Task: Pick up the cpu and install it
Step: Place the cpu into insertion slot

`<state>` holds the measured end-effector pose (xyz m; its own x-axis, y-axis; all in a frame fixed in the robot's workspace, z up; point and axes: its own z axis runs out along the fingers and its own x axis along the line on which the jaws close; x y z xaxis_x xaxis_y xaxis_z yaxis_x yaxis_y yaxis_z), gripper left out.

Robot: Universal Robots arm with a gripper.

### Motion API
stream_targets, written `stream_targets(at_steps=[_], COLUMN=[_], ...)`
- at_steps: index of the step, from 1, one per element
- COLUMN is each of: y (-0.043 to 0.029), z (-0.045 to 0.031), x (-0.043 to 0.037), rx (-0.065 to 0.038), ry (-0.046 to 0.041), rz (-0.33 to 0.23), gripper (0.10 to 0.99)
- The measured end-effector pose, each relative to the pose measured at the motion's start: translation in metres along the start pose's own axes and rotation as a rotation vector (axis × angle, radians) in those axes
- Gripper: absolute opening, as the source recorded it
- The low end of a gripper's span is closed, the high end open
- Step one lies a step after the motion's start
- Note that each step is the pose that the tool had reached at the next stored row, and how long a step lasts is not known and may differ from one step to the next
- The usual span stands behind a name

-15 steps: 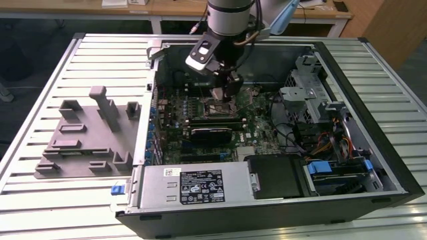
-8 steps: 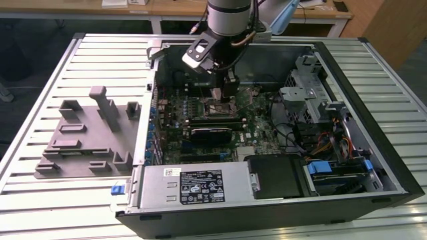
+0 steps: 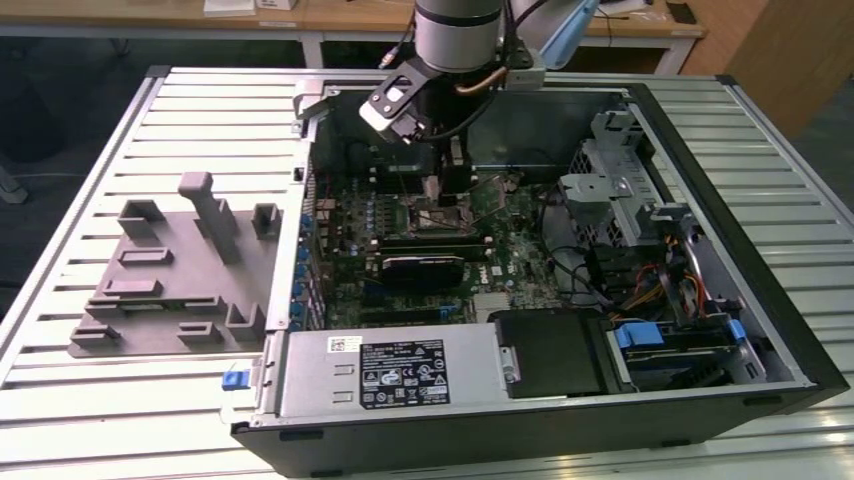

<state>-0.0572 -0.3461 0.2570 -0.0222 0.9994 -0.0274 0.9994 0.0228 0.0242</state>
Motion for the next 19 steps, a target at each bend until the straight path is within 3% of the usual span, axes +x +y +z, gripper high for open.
stream_targets(at_steps=[13, 19], y=[-0.0005, -0.0005], z=[0.0194, 0.0200], x=[0.0005, 0.0006], rx=[-0.011, -0.011], ry=[0.0044, 0.0042], rz=[0.000, 0.000], gripper=[0.541, 0.541])
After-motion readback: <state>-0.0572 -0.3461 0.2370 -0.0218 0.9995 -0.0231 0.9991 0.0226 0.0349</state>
